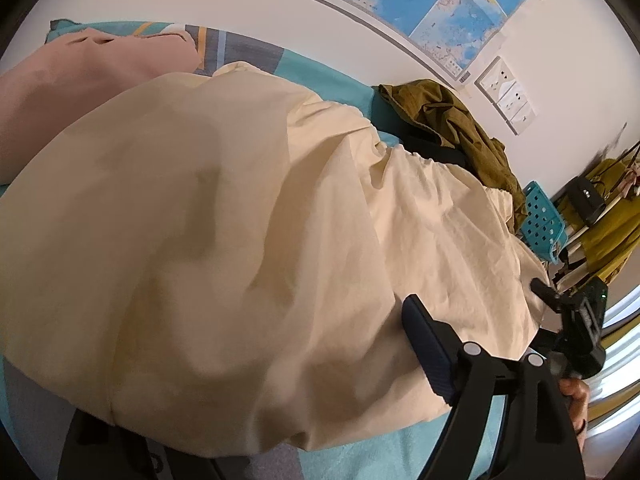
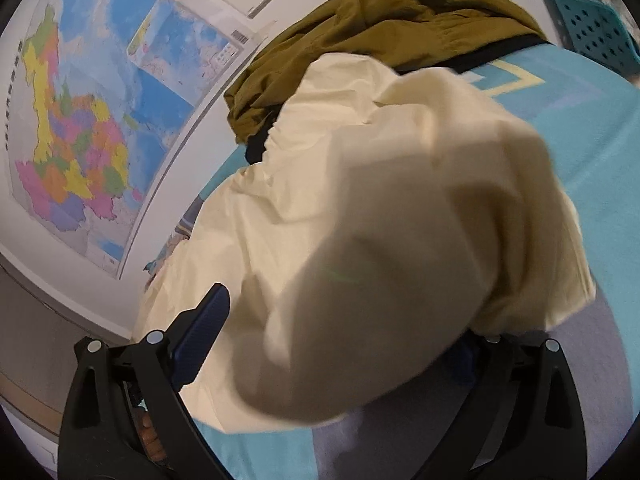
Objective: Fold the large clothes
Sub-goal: 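Press the folded cream jacket flat with the right gripper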
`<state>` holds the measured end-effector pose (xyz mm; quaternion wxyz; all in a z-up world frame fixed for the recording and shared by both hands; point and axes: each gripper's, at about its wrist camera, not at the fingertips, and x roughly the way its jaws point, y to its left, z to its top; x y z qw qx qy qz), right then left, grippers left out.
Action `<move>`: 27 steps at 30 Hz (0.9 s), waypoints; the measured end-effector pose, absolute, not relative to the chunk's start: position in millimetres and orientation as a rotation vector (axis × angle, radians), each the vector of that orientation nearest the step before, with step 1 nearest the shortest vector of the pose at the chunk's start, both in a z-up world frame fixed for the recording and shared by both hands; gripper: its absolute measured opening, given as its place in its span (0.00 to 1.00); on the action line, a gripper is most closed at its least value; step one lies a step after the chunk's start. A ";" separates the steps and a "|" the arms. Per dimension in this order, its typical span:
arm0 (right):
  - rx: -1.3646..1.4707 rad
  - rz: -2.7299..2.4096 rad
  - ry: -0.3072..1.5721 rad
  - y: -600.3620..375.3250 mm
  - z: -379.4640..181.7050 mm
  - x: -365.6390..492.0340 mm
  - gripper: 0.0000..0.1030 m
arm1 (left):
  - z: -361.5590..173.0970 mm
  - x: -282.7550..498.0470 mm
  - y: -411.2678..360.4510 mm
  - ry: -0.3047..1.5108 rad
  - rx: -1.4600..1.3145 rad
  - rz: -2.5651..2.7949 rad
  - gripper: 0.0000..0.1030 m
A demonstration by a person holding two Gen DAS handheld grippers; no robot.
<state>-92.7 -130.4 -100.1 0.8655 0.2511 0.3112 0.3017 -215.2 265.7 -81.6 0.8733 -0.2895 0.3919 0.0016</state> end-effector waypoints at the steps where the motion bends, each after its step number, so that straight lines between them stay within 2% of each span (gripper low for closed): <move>1: 0.523 0.643 0.653 -128.0 -99.6 -90.3 0.81 | -81.6 -214.4 269.1 0.817 -0.619 0.002 0.77; 3: 0.532 0.656 0.657 -126.6 -100.2 -82.9 0.73 | -82.4 -212.1 275.4 0.808 -0.645 -0.002 0.77; 5: 0.557 0.677 0.660 -127.2 -100.4 -75.4 0.69 | -82.7 -209.7 277.3 0.804 -0.644 -0.008 0.77; 9: 0.574 0.711 0.660 -126.6 -99.0 -71.2 0.70 | -81.0 -203.3 274.7 0.814 -0.613 0.011 0.75; 12: 0.542 0.726 0.655 -119.6 -95.3 -70.6 0.79 | -80.6 -199.3 273.3 0.820 -0.596 0.032 0.68; 14: 0.507 0.714 0.656 -112.2 -93.3 -68.9 0.79 | -80.1 -196.5 271.1 0.827 -0.577 0.046 0.67; 16: 0.497 0.710 0.652 -109.3 -94.0 -66.5 0.73 | -78.9 -192.8 267.9 0.840 -0.551 0.061 0.65; 18: 0.510 0.721 0.661 -110.8 -96.8 -62.7 0.52 | -77.5 -189.2 264.8 0.851 -0.523 0.074 0.61; 20: 0.534 0.747 0.674 -113.9 -100.2 -59.5 0.42 | -76.5 -186.1 263.2 0.862 -0.503 0.078 0.60; 21: 0.549 0.759 0.684 -116.1 -102.4 -57.4 0.40 | -76.5 -185.9 263.7 0.866 -0.502 0.078 0.60; 25: 0.520 0.754 0.677 -111.6 -101.2 -57.0 0.44 | -77.5 -182.6 266.4 0.872 -0.518 0.073 0.63; 27: 0.473 0.744 0.670 -104.2 -98.7 -57.7 0.52 | -78.0 -181.1 265.1 0.871 -0.509 0.071 0.68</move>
